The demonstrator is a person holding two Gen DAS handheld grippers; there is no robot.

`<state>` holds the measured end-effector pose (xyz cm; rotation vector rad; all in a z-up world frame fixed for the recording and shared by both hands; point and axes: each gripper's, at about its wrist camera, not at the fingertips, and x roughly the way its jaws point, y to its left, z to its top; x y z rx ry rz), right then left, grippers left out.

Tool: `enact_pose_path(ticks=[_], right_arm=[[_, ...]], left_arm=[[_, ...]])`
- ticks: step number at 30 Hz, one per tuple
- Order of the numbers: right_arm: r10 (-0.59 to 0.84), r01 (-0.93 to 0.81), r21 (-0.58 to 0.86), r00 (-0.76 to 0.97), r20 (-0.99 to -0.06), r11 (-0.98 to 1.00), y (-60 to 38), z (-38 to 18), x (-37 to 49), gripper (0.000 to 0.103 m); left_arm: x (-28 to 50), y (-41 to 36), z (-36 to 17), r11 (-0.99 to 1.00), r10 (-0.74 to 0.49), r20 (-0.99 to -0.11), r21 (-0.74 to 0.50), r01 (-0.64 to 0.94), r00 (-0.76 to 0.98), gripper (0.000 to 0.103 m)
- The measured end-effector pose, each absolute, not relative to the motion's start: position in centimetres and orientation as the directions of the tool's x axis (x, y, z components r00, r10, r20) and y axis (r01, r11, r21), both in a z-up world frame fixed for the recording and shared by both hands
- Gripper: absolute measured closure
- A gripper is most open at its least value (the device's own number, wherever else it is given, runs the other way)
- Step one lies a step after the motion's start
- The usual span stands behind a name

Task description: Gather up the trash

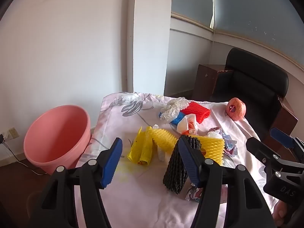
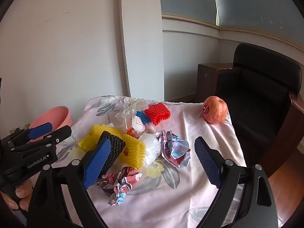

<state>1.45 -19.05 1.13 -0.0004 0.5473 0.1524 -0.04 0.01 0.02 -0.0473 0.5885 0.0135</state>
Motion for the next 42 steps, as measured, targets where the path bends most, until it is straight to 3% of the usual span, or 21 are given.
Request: enact_pose_path(ticks=[42], right_arm=[[0.146, -0.140, 0.050, 0.848, -0.509, 0.989, -19.17, 1.80, 1.55, 0.012]], left_arm=[[-0.11, -0.14, 0.10, 0.999, -0.003, -0.550, -0.037, -0.021, 0.835, 0.042]])
